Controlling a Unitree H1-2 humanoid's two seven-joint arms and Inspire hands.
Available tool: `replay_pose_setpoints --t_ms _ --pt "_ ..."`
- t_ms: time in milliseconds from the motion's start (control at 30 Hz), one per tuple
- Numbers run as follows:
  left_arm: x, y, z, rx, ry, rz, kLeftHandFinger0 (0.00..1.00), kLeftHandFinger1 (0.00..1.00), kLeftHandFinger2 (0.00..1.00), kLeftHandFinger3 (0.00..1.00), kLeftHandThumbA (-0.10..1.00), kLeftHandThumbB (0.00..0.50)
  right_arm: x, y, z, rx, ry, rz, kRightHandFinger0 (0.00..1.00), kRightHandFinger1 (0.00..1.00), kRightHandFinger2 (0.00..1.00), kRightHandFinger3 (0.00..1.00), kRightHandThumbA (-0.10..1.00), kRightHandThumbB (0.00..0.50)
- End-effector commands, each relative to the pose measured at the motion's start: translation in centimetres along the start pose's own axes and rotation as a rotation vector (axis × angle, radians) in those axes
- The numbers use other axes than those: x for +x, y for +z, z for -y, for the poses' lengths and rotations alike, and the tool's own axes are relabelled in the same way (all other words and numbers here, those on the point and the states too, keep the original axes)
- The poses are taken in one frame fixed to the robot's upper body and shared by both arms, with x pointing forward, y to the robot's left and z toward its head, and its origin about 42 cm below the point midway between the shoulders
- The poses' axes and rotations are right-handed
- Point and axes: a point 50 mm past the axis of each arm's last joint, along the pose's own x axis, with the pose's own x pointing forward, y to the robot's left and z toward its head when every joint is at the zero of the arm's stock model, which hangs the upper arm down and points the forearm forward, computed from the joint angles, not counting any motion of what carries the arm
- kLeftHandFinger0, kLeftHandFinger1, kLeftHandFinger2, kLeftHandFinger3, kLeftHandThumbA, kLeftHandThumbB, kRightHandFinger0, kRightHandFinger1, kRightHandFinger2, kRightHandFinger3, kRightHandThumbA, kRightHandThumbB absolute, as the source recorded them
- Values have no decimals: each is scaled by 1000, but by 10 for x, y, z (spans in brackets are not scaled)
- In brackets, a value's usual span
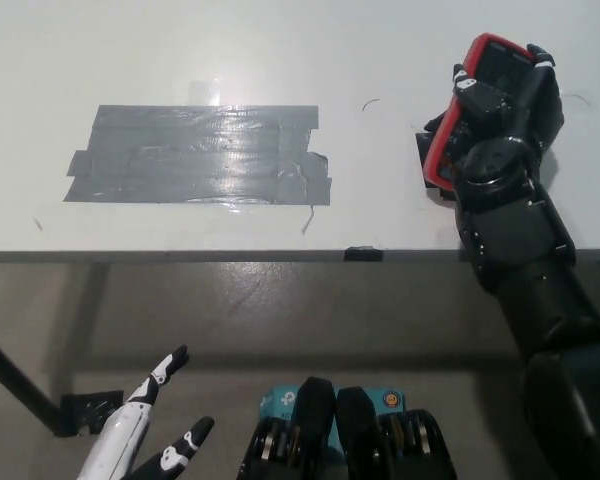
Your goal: The robot first picks the multimeter with right hand and then unfolds the black stand on the back of it using left hand
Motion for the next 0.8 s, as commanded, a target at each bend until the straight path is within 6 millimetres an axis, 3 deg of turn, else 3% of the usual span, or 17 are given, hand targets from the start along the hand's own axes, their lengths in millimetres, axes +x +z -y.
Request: replay_pose_setpoints --t_ms 0,33,67,100,133,267,300,400,467,500,533,600,633,667,700,733,767 --pt "0 2 -11 22 18 50 1000 1000 972 1000 853 176 11 52 16 132 -69 149 0 0 0 0 67 252" --pt "0 2 -11 22 18 50 1000 1000 971 1000 852 176 11 52 16 132 -69 150 0 0 0 0 67 253" --pt "-2 3 -11 28 9 48 1000 1000 968 1000 855 168 10 51 17 215 -37 117 0 5 67 80 30 238" --pt "-2 3 -11 28 7 42 1000 1000 969 1000 855 169 10 51 19 280 -20 111 134 214 313 199 -3 237" --pt "-4 3 -10 27 7 38 1000 1000 970 1000 855 169 9 52 19 338 -8 104 292 363 373 211 -43 234" --pt "-4 2 -10 28 7 38 997 998 971 1000 855 169 8 52 20 359 -4 101 256 323 345 218 -53 231" --pt "-6 2 -10 27 11 34 963 975 952 1000 843 168 2 59 25 569 48 107 10 13 43 23 -98 222" --pt "-6 2 -10 24 3 27 960 976 952 1000 841 166 -3 64 31 739 105 97 0 0 255 127 -100 199" --pt "-6 2 -10 24 3 26 960 977 952 1000 842 165 -4 64 32 742 109 96 0 0 272 135 -100 200" --pt "-7 2 -10 21 2 26 960 976 952 1000 840 165 -9 68 35 891 157 50 0 39 337 350 -100 175" --pt "-8 3 -10 16 2 26 960 976 951 1000 838 165 -16 74 41 1114 231 -1 0 20 333 365 -100 174" --pt "-8 3 -10 19 3 38 960 963 938 1000 815 159 -23 75 47 1332 371 -44 0 4 422 329 -100 93" --pt "-12 3 -9 16 3 34 960 963 938 1000 819 165 -28 73 47 1375 411 -62 0 10 516 520 -100 92" --pt "-16 5 -7 10 5 41 960 962 937 1000 820 166 -34 70 48 1419 458 -77 0 45 522 606 -100 95" --pt "-15 11 -8 0 11 62 967 962 936 1000 817 174 -40 69 50 1468 518 -98 0 65 536 765 -100 100" --pt "-16 17 -8 -14 19 83 981 961 933 1000 808 171 -47 67 54 1520 565 -115 0 89 553 859 -100 124" --pt "-16 18 -9 -18 22 89 986 960 932 1000 805 172 -49 67 55 1537 578 -119 0 92 558 876 -100 132"
